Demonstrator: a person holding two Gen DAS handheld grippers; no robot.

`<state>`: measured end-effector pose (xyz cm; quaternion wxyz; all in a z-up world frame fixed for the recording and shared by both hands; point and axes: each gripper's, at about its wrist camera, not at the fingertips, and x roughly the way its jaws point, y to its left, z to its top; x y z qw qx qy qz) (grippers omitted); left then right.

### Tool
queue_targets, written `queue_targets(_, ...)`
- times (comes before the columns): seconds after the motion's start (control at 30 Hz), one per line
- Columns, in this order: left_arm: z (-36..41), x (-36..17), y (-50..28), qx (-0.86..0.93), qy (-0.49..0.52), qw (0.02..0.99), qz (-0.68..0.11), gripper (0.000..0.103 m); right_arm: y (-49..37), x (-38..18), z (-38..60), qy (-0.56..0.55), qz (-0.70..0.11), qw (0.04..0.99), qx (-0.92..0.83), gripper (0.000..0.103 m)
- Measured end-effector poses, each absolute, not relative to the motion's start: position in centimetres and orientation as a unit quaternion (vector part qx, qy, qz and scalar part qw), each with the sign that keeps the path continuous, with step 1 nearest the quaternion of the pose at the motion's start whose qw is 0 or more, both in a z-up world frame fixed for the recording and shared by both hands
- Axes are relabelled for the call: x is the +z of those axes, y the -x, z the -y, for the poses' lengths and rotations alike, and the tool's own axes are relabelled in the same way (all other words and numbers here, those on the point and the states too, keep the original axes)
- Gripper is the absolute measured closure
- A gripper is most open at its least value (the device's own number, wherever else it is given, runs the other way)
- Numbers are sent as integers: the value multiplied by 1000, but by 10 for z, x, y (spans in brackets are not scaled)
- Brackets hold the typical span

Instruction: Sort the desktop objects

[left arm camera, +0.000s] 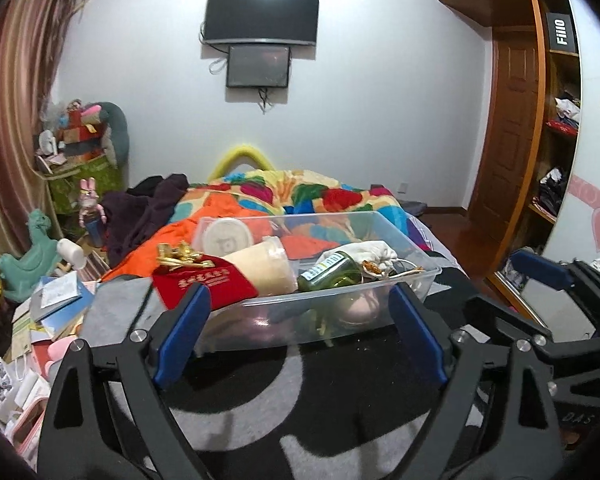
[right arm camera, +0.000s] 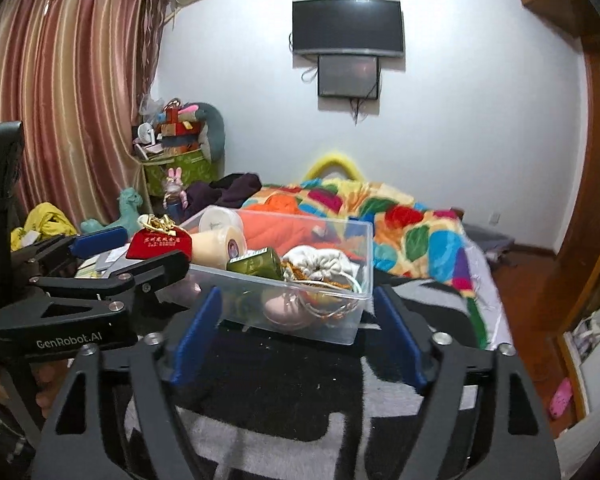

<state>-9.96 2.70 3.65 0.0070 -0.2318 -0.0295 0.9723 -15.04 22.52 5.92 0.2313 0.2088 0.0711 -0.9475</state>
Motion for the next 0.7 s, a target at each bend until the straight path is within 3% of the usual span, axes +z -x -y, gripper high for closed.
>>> queue_targets(0.13, -26, 41, 79, 975, 220, -2, 31, 9, 135, 61, -228, -196, -78, 220, -952, 21)
queue_targets(0.27, -25, 40, 67, 975, 218, -5, 33, 9, 124, 59, -236, -198, -65, 216, -954, 12)
queue_targets(0.7, -30, 20, 38, 969, 238, -4, 60, 8, 99, 39, -258, -216, -25, 195, -956, 11)
